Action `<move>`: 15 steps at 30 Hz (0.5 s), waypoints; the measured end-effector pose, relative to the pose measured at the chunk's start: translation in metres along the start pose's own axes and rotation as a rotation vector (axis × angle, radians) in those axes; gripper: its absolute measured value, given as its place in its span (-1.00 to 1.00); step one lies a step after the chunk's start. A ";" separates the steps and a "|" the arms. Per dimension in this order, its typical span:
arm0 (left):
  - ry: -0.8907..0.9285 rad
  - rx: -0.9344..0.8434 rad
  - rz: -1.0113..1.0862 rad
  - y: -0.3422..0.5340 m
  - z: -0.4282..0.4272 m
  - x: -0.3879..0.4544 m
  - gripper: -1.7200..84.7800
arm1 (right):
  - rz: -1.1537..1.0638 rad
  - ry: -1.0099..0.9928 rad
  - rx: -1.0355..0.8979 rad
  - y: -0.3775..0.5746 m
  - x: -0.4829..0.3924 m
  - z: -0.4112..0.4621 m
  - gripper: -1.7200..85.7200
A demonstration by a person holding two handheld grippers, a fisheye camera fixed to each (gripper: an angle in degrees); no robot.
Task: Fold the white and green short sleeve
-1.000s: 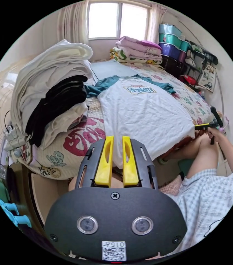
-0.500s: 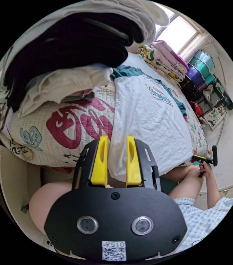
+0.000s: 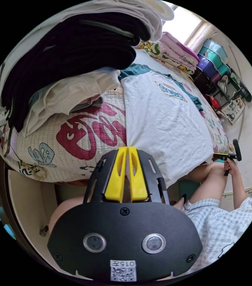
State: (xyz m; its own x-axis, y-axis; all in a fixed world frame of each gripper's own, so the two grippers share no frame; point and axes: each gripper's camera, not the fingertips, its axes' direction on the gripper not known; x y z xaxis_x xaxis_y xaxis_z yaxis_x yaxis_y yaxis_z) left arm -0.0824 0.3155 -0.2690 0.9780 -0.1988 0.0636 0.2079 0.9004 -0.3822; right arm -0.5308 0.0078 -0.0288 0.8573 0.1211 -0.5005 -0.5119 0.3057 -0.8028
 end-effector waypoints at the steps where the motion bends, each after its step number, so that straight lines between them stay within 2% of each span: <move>1: -0.010 0.000 0.001 -0.002 0.002 0.003 -0.95 | -0.002 0.003 -0.001 0.000 -0.001 -0.003 -0.96; 7: -0.068 -0.009 -0.004 -0.032 0.009 0.027 -0.94 | -0.028 0.047 -0.010 0.006 -0.005 -0.044 -0.96; 15: -0.114 -0.165 0.163 -0.101 0.021 0.064 -0.93 | -0.030 -0.007 -0.063 0.011 0.012 -0.100 -0.86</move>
State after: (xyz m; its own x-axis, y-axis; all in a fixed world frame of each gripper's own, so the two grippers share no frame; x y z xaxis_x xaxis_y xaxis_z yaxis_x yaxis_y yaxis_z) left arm -0.0407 0.2201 -0.2069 0.9961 -0.0030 0.0882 0.0504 0.8396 -0.5409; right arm -0.5322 -0.0821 -0.0760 0.8725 0.1191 -0.4739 -0.4883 0.2493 -0.8363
